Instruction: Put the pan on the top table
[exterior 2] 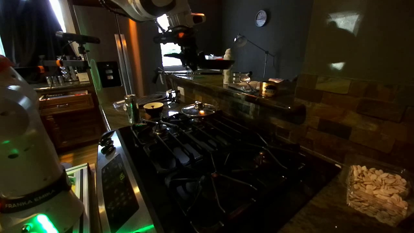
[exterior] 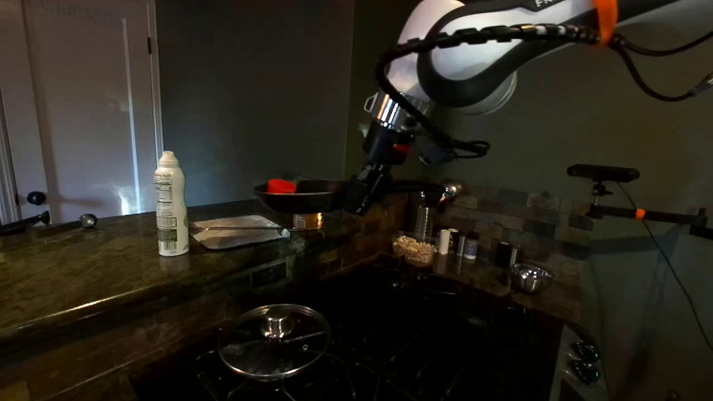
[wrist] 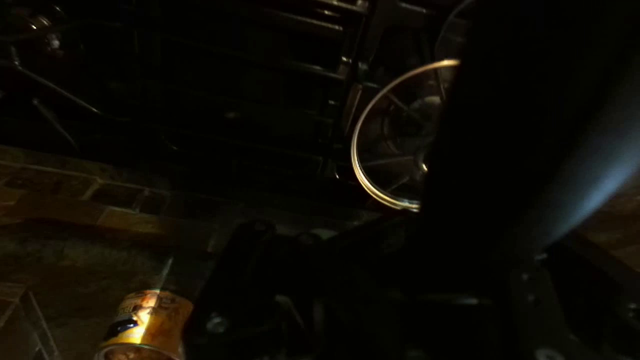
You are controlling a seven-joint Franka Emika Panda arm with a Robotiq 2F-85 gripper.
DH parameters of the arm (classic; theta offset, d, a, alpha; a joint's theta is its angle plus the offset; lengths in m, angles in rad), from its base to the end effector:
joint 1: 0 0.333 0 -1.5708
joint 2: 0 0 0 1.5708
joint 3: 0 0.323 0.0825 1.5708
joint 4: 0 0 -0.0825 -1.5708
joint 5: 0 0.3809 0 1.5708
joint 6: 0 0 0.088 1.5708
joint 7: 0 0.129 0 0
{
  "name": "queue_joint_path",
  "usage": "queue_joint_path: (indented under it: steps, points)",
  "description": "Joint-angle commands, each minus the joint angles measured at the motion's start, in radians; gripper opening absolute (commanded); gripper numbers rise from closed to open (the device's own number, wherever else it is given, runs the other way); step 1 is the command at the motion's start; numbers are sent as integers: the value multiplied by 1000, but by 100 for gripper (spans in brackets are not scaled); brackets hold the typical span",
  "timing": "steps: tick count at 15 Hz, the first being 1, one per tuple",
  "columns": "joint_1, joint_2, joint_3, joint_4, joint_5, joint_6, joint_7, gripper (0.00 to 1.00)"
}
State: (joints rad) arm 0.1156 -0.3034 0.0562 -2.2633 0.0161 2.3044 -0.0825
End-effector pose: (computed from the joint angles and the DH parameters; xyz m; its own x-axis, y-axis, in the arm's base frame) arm 0.4848 0.0864 0.5058 0.9122 0.2343 0.3361 0.2384 -0.9707 0.0297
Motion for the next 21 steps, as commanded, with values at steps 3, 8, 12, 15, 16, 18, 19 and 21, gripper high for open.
queue_joint_path:
  steps: [3,8,12,15,16,18,19,21]
  points:
    - [-5,135,47,151,-1,-3,125,0]
    - [-3,228,58,247,-2,-3,163,0]
    - [-6,310,77,336,-136,-25,344,0]
    - [19,414,85,459,-216,-77,453,0]
    - [29,453,84,510,-228,-98,474,0]
    - [51,536,78,622,-237,-156,496,0]
    - [60,573,72,674,-228,-178,496,0]
    - [69,646,61,781,-197,-223,485,0]
